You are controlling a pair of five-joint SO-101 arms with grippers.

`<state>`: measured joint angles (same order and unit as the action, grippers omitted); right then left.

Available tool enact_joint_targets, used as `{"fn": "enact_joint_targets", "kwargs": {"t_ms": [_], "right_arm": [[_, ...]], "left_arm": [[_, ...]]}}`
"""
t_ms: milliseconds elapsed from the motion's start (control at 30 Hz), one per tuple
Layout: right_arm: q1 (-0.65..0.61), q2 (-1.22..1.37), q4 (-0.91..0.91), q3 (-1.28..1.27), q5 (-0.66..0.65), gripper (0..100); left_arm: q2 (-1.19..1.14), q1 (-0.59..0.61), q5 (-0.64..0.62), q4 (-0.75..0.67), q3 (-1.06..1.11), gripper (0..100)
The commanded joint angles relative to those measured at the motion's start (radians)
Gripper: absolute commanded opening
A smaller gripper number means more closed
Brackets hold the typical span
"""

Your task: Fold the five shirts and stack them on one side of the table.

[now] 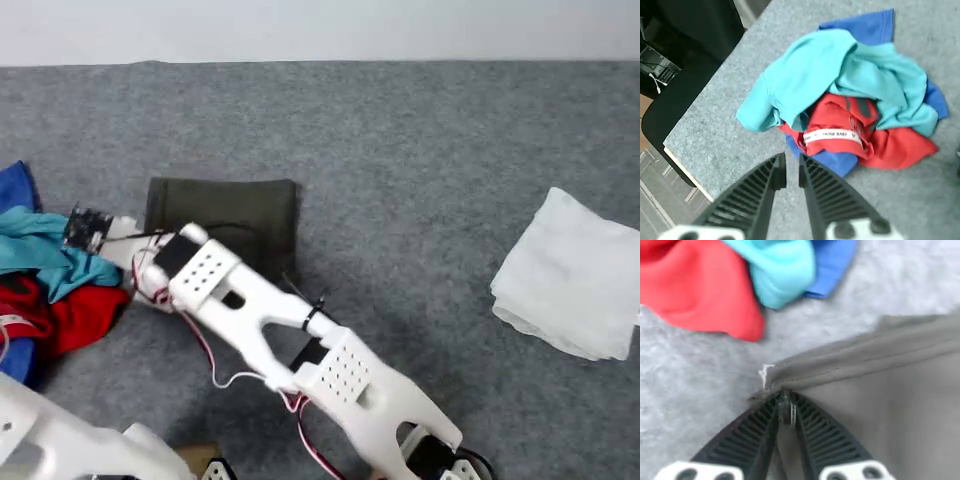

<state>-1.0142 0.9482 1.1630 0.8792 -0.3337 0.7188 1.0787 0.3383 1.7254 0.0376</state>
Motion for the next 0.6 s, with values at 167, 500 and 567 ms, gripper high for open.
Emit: {"fn": "enact_joint_targets", "kwargs": {"t_ms": [167, 500, 567], "right_arm": [[-0.031, -0.053, 0.097, 0.106, 0.0, 1.0], [0.12, -0.117, 0.407, 0.361, 0.002, 1.0], [0.143, -0.117, 0.472, 0.374, 0.009, 1.0]], "left_arm": [[0.06, 0.005, 0.043, -0.015, 0.048, 6], [0.06, 0.005, 0.043, -0.015, 0.048, 6], [0.058, 0.003, 0.043, -0.015, 0.048, 6]]}}
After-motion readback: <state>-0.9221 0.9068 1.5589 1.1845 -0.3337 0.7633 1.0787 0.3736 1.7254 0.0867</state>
